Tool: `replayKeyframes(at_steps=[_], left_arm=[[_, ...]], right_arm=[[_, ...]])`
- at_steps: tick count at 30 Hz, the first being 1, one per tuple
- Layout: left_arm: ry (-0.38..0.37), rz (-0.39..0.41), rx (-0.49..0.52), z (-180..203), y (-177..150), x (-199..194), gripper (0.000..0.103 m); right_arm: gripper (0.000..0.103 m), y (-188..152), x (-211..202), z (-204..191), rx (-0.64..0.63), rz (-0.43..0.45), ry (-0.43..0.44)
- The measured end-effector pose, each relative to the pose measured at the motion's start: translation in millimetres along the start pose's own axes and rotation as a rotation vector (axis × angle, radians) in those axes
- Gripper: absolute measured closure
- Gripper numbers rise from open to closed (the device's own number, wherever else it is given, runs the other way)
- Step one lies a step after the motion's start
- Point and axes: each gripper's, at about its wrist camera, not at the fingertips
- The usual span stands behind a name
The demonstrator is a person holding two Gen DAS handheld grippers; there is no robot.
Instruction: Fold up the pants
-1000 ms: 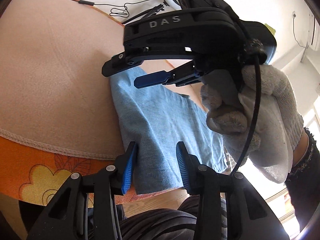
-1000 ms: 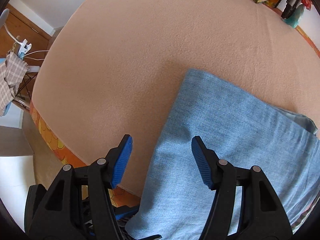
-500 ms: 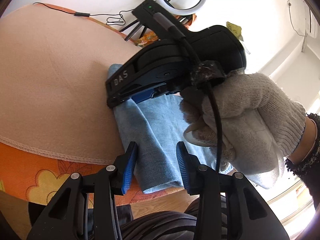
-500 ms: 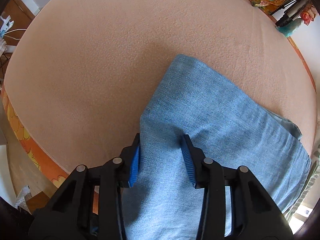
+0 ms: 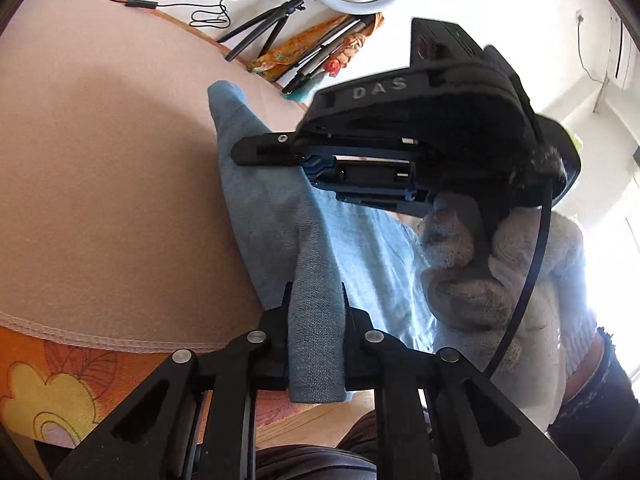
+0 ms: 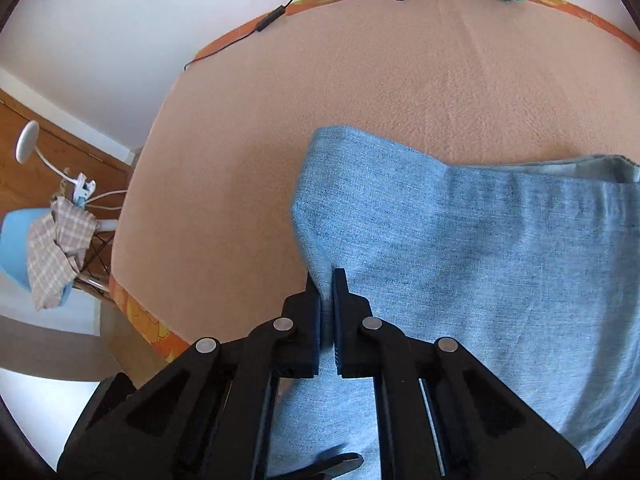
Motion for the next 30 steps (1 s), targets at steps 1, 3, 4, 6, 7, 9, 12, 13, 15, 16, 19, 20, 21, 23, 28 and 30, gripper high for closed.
replayKeyframes(at_steps=[1, 3, 4, 6, 7, 9, 12, 13, 15, 16, 19, 20, 21, 23, 28, 30], left_arm=[[-0.014, 0.009, -0.004, -3, 2, -5, 0.091], [-0.037, 0.025, 0.001, -3, 10, -15, 0.091], [-0.04, 0.032, 0.011, -3, 11, -20, 0.091], [-0.038, 0.05, 0.031, 6, 20, -16, 0.091], [-0.03, 0.056, 0.048, 8, 22, -17, 0.091], [-0.016, 0.055, 0.074, 14, 19, -24, 0.091], [-0.016, 0.044, 0.085, 15, 23, -22, 0.091], [-0.017, 0.042, 0.094, 18, 23, -22, 0.091], [-0.031, 0.043, 0.115, 24, 30, -17, 0.091], [-0.041, 0.046, 0.13, 30, 32, -18, 0.091], [-0.056, 0.039, 0.199, 49, 42, -14, 0.09], [-0.055, 0.031, 0.223, 58, 44, -13, 0.085], [-0.062, 0.026, 0.244, 66, 45, -13, 0.085], [-0.08, 0.013, 0.29, 82, 48, -14, 0.067], [-0.098, 0.052, 0.346, 102, 44, -36, 0.051], [-0.057, 0.075, 0.369, 101, 46, -38, 0.051]], right_arm=[[0.097, 1, -5, 4, 0.015, 0.016, 0.029], [0.097, 0, -14, 2, 0.02, 0.039, 0.078], [0.097, 0, -18, -4, 0.004, 0.048, 0.09], [0.097, -3, -22, -12, -0.012, 0.054, 0.119], [0.097, -2, -22, -15, -0.02, 0.049, 0.136], [0.097, 2, -16, -16, -0.024, 0.041, 0.134], [0.097, 4, -26, -9, -0.021, 0.059, 0.151], [0.097, 3, -31, -5, -0.017, 0.065, 0.161], [0.097, 2, -44, -2, -0.026, 0.086, 0.173], [0.097, 2, -53, -1, -0.032, 0.099, 0.181], [0.097, 2, -85, 8, -0.038, 0.153, 0.212], [0.097, 2, -96, 14, -0.03, 0.17, 0.222], [0.097, 1, -107, 20, -0.024, 0.187, 0.225], [0.097, 1, -128, 33, -0.017, 0.221, 0.222], [0.097, -4, -179, 78, 0.034, 0.306, 0.212], [0.097, -8, -195, 94, 0.049, 0.332, 0.194]])
Point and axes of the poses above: each gripper's, at about its wrist camera, not at the fingertips, and x roughly the way its jaws point, z to its right, y to its top, and after that the axes turned 1 degree about -z, right-handed
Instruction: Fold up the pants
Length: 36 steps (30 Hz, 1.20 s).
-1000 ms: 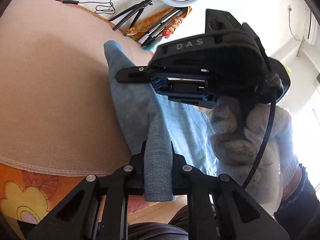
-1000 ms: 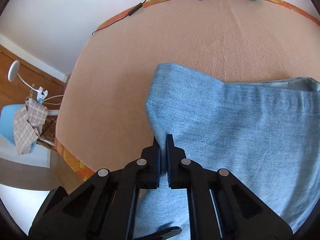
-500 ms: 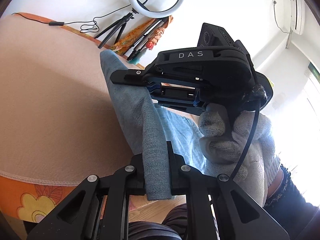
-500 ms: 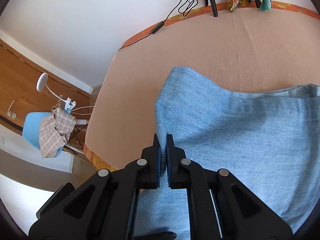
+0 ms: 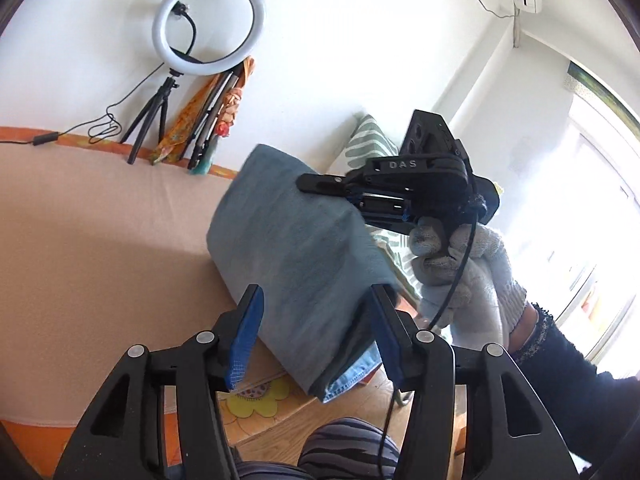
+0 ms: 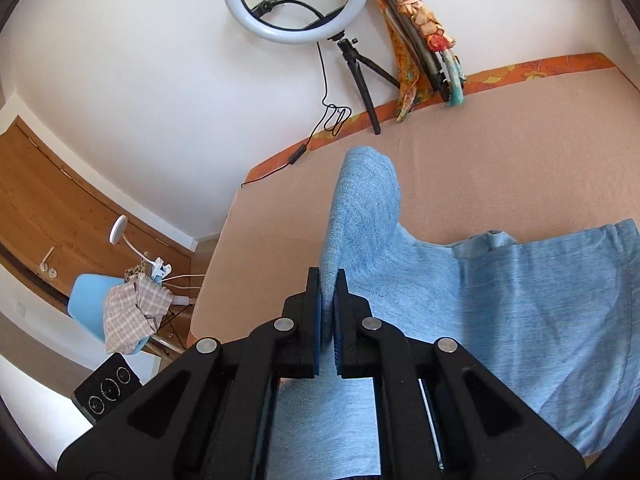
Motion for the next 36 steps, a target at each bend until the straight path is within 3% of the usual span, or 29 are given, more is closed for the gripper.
replayKeyframes(at_steps=[4, 6, 11, 17, 25, 36], left_arm=[[0.038, -0.033, -0.001, -15, 11, 30, 0.051], [0.049, -0.076, 0.047, -9, 11, 53, 0.052], [0.007, -0.213, 0.136, 18, 1, 118, 0.053], [-0.05, -0.319, 0.279, 57, -13, 178, 0.053], [-0.073, -0.419, 0.42, 93, -33, 223, 0.053], [-0.05, -0.523, 0.537, 106, -65, 252, 0.053]], right_arm=[[0.097, 3, -30, 27, 0.014, 0.033, -0.042], [0.097, 3, -44, 43, 0.02, 0.044, -0.077], [0.097, 4, -78, 91, 0.045, 0.078, -0.185], [0.098, -7, -105, 166, 0.13, 0.098, -0.271], [0.098, -25, -102, 235, 0.193, 0.078, -0.293], [0.098, -61, -85, 287, 0.234, 0.042, -0.352]])
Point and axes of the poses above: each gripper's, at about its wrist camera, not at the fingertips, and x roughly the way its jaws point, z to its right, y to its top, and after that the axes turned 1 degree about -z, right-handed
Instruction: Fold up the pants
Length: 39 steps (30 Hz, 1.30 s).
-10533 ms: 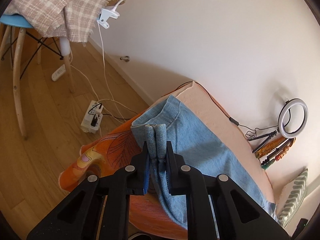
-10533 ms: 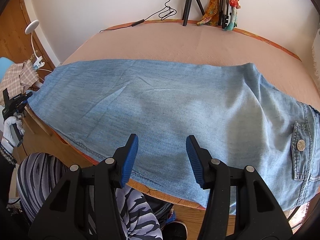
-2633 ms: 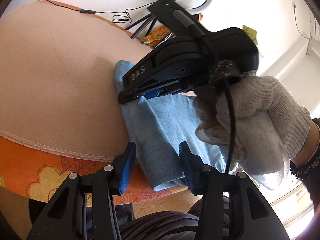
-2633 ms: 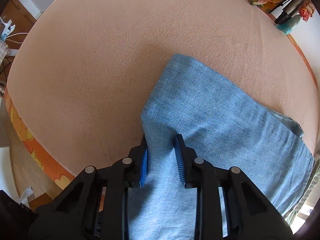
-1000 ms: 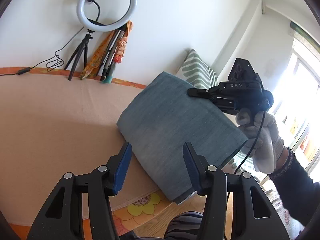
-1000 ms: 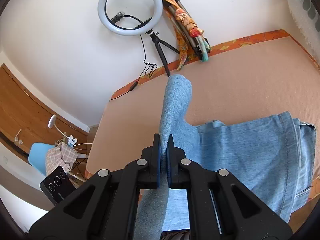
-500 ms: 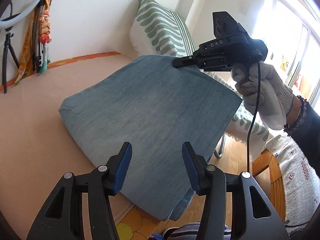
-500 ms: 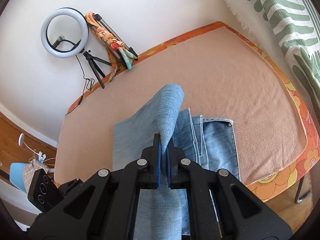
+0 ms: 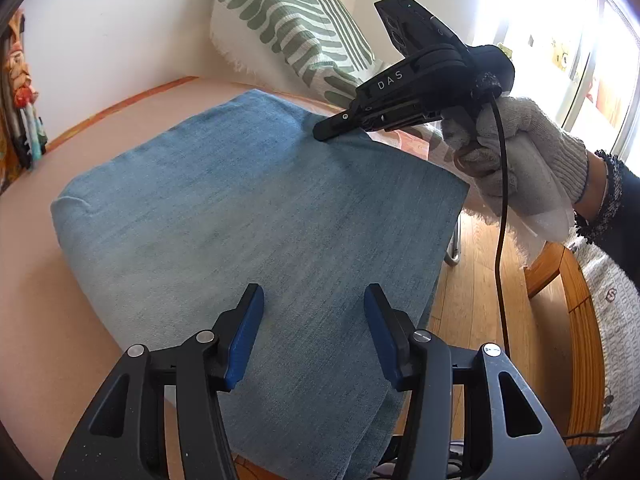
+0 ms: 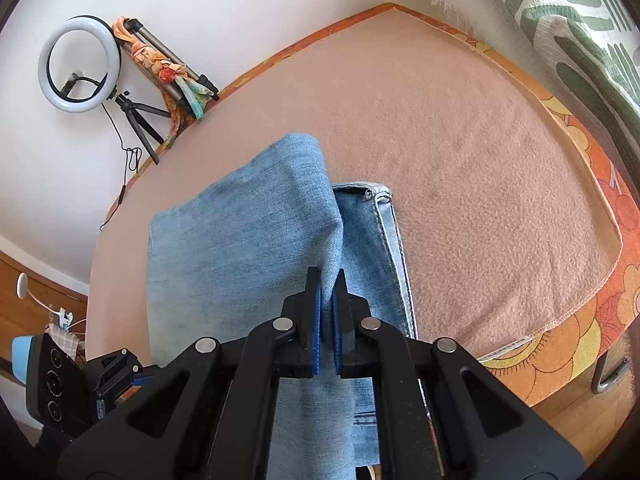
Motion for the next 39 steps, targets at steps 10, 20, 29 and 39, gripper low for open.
replayKeyframes(at_steps=[10, 20, 29, 39], left_arm=[[-0.006, 0.052, -0.086, -7, -1, -31, 0.051], [0.007, 0.06, -0.473, -90, -20, -56, 0.042], [-0.047, -0.001, -0.599, -111, -24, -18, 0.042], [-0.094, 0.028, -0.631, -118, -21, -5, 0.047]], right_arm=[[0.067, -18, -29, -4, -0.055, 0.015, -0.014], [0.019, -15, -29, 21, -0.037, 0.011, 0.094], [0.019, -10, 15, 38, -0.021, -0.042, 0.188], [0.026, -18, 28, 30, -0.063, -0.033, 0.324]])
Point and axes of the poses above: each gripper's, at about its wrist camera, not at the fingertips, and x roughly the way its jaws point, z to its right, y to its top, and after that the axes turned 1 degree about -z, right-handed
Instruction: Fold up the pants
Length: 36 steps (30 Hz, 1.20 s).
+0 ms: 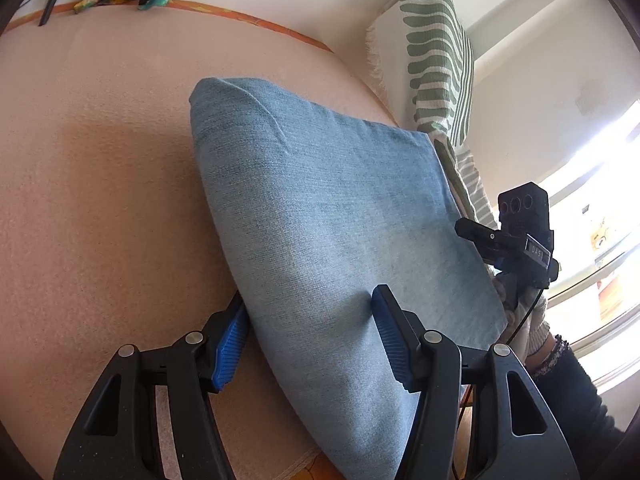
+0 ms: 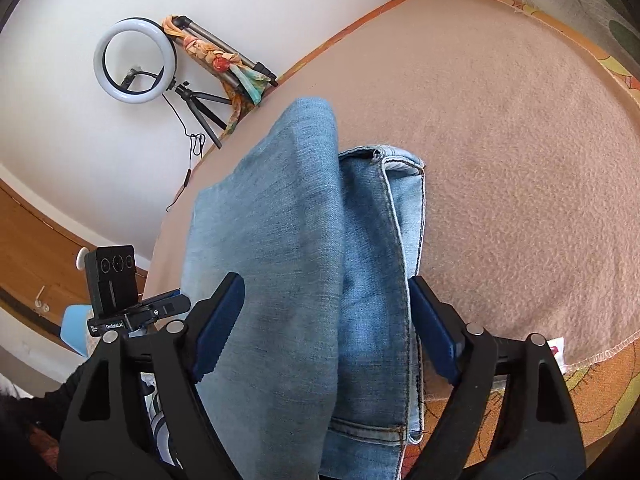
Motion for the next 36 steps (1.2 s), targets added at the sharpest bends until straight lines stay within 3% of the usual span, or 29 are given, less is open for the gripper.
replayKeyframes(at_steps=[2, 4, 7, 11, 17, 20, 22, 27, 36], left_arm=[[-0.005, 0.0, -0.002, 0, 2, 4, 0.061], [-0.014, 0.011, -0.013, 1, 3, 5, 0.071], [-0.003, 0.03, 0.019, 9, 6, 4, 0.083], [-0.004, 0.041, 0.045, 16, 11, -2, 0.087], [0.0, 0.063, 0.102, 28, 14, -12, 0.089], [-0.018, 0.073, 0.11, 34, 20, -21, 0.089], [-0.019, 0.084, 0.135, 40, 28, -28, 0.089], [-0.004, 0.119, 0.209, 56, 57, -43, 0.09], [0.037, 0.144, 0.282, 68, 118, -49, 0.09]], right_arm=[[0.041, -2, 2, -5, -0.024, 0.002, -0.051], [0.068, -4, 1, -11, -0.027, 0.008, -0.067], [0.079, -6, -6, -26, -0.059, 0.034, -0.148], [0.081, -5, -14, -47, -0.097, 0.056, -0.234], [0.084, -1, -30, -81, -0.17, 0.091, -0.28], [0.091, 5, -39, -103, -0.209, 0.105, -0.285], [0.096, 13, -44, -116, -0.23, 0.117, -0.268], [0.096, 40, -44, -141, -0.291, 0.152, -0.286], [0.096, 96, -34, -137, -0.258, 0.192, -0.27]])
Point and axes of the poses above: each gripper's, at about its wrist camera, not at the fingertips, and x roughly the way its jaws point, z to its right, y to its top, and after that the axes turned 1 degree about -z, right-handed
